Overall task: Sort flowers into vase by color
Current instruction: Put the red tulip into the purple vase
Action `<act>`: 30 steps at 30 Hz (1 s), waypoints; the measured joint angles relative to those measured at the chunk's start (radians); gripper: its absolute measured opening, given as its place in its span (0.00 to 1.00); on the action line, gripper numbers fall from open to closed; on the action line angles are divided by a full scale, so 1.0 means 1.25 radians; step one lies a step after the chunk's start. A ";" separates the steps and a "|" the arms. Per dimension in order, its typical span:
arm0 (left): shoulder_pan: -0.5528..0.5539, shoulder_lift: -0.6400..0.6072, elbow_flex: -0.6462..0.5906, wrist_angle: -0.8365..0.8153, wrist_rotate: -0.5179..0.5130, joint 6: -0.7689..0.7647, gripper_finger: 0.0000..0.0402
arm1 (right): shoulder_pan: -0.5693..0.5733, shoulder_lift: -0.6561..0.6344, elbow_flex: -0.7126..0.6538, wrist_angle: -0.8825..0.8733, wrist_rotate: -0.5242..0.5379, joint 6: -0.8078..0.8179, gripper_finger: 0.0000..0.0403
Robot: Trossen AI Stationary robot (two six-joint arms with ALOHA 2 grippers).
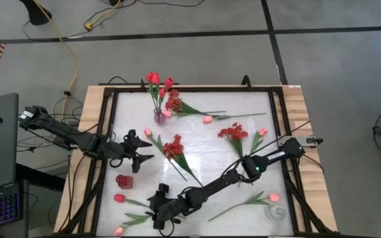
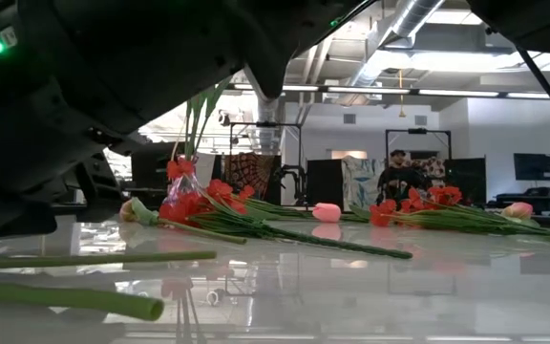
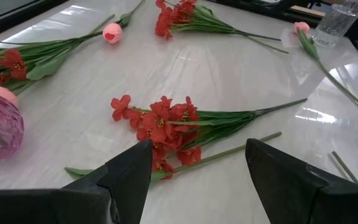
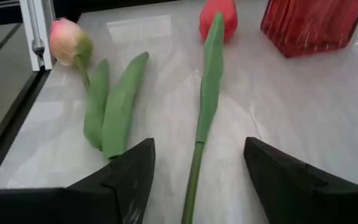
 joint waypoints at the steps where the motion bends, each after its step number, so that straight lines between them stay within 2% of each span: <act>1: 0.000 0.000 0.000 0.000 0.000 0.000 0.61 | 0.000 0.000 0.000 -0.005 0.000 0.002 0.66; 6: 0.000 0.000 0.000 0.000 0.000 0.000 0.61 | -0.002 0.000 0.001 -0.022 0.001 0.003 0.53; 13: 0.000 0.000 0.000 0.000 0.001 0.003 0.61 | -0.009 -0.006 0.001 -0.072 0.003 0.004 0.25; 18: 0.000 0.000 0.000 0.000 0.009 0.003 0.61 | -0.010 -0.009 0.053 -0.182 -0.005 0.004 0.08; 20: 0.000 0.000 0.000 0.000 0.014 0.003 0.61 | -0.014 -0.009 0.084 -0.246 -0.012 0.002 0.06; 30: 0.000 0.000 0.000 -0.002 0.020 0.003 0.61 | -0.032 -0.093 0.066 -0.314 -0.004 -0.059 0.08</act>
